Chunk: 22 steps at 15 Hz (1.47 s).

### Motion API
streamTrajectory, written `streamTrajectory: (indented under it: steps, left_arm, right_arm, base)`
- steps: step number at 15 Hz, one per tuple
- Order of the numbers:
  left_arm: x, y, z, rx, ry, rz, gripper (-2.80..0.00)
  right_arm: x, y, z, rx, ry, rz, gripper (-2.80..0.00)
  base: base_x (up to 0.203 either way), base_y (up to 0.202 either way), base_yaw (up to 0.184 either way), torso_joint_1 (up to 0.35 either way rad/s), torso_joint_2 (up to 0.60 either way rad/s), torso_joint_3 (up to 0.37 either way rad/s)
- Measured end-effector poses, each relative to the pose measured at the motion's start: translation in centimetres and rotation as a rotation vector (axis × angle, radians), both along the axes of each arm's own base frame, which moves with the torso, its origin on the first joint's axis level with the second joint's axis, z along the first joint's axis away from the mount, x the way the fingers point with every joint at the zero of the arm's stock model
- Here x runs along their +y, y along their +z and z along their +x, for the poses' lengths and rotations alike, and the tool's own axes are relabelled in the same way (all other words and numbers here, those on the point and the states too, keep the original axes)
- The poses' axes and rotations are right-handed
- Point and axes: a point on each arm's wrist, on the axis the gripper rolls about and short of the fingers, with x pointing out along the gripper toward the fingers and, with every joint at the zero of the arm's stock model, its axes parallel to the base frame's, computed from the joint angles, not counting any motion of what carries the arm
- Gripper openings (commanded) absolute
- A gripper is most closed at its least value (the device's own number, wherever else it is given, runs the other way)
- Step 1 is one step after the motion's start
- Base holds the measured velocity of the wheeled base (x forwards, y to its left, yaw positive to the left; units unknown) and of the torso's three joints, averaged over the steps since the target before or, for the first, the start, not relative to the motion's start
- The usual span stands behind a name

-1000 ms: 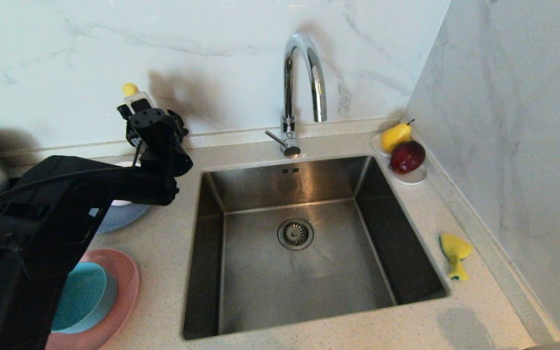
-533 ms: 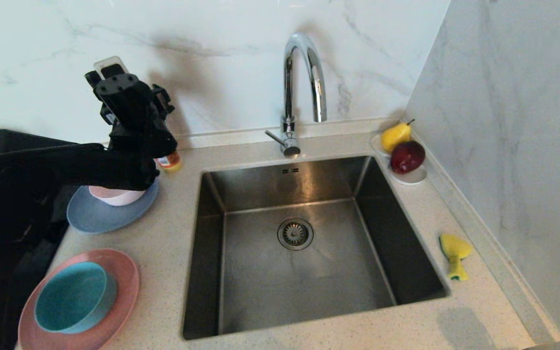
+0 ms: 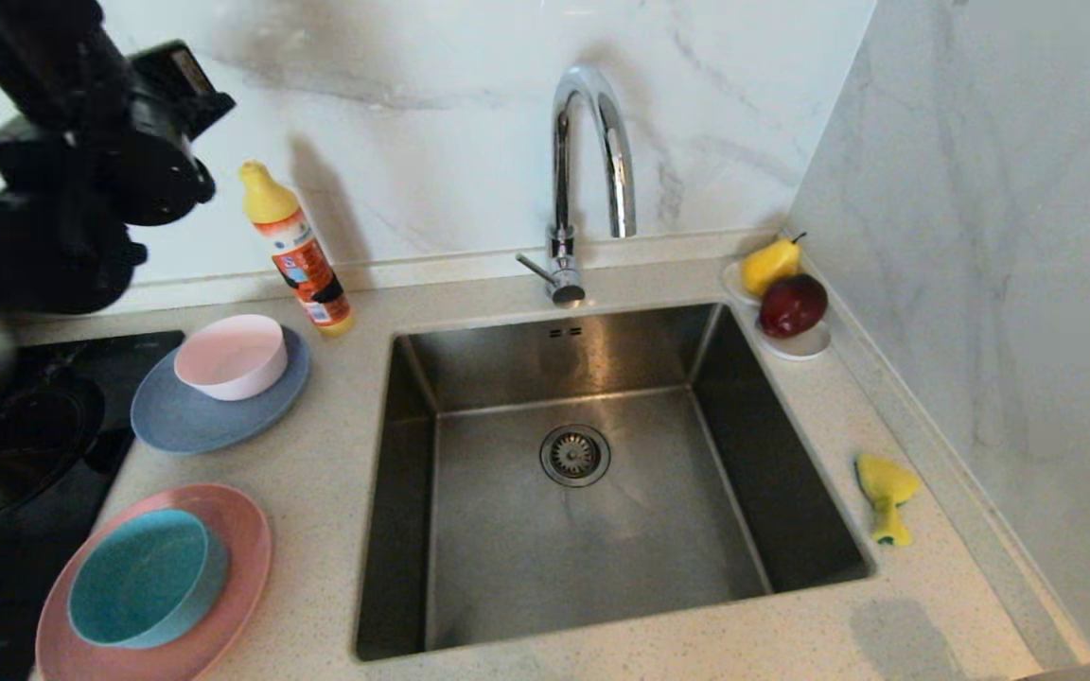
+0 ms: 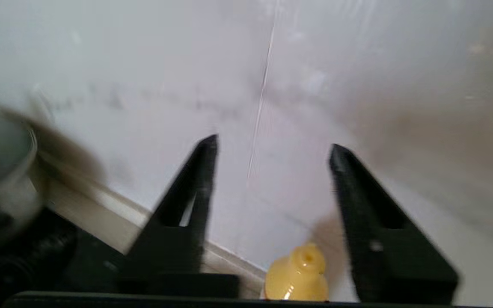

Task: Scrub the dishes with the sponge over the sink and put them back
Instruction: Turn on the faucet

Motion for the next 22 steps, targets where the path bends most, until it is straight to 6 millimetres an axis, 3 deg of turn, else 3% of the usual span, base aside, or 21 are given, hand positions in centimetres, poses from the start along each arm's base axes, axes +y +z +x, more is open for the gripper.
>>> streamTrajectory:
  steps: [3,6,8,11,13,15,22]
  left_arm:
    - [0.7,2.5,-4.7,0.043,-0.075,0.041,-2.8]
    - [1.0,3.0,-7.4,0.089,-0.14,0.07,-2.8]
    - [1.4,3.2,-10.6,0.128,-0.212,0.089,-2.8]
    - [1.2,-0.1,-14.5,0.298,-0.494,0.08,-2.8]
    - [0.7,-1.2,-15.4,0.372,-0.726,0.034,-2.8]
    - [-0.1,-1.5,-14.2,0.417,-0.909,0.004,-2.8]
    - [-5.2,-2.9,-4.7,0.457,-1.126,-0.098,-2.8]
  right_arm:
    - [0.0,0.0,0.0,0.0,0.0,0.0,-2.8]
    - [0.0,0.0,0.0,0.0,0.0,0.0,-2.8]
    - [0.0,0.0,0.0,0.0,0.0,0.0,-2.8]
    - [0.0,0.0,0.0,0.0,0.0,0.0,-2.8]
    - [0.0,0.0,0.0,0.0,0.0,0.0,-2.8]
    - [0.0,0.0,0.0,0.0,0.0,0.0,-2.8]
    - [0.0,0.0,0.0,0.0,0.0,0.0,-2.8]
  base:
    - [0.0,0.0,0.0,0.0,0.0,0.0]
    - [0.0,0.0,0.0,0.0,0.0,0.0]
    - [0.0,0.0,0.0,0.0,0.0,0.0]
    - [0.0,0.0,0.0,0.0,0.0,0.0]
    - [0.0,0.0,0.0,0.0,0.0,0.0]
    - [0.0,0.0,0.0,0.0,0.0,0.0]
    - [0.0,0.0,0.0,0.0,0.0,0.0]
